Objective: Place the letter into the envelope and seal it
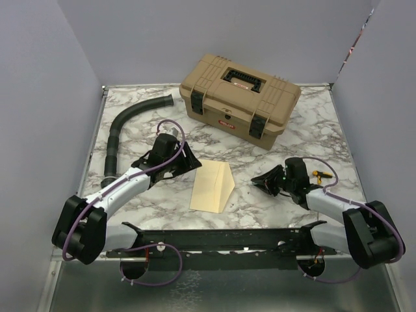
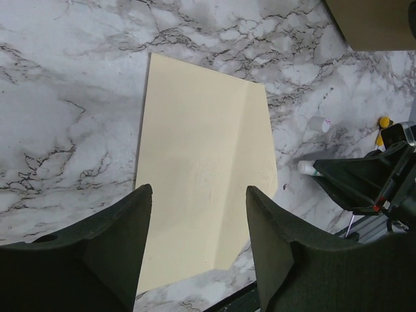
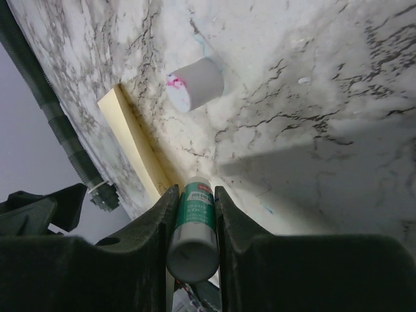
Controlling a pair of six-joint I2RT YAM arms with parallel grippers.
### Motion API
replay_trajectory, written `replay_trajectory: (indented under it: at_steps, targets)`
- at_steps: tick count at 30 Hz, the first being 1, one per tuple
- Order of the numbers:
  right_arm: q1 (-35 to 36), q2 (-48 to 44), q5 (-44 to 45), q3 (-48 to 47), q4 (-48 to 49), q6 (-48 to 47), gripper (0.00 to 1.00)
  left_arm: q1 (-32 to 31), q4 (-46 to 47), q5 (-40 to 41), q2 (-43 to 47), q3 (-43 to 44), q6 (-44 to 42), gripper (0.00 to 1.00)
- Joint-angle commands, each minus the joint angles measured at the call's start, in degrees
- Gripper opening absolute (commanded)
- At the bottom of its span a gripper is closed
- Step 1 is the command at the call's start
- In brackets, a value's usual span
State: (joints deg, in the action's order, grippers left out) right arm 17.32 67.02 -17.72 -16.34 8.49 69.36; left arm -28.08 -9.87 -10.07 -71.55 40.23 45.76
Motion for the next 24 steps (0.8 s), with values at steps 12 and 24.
replay_trajectory:
  at_steps: [12,24]
  targets:
    - [-2.5,0.4,1.3,0.7,-0.1,5.4,0.65,0.3,-0.9,0.2,-2.5,1.1,-2.1,0.6]
    - [-2.4,-2.9,-1.0,-5.9,-9.9,-10.9,0.21,0.2,1.7,-4.6,-4.7,0.5,-2.6,0.29]
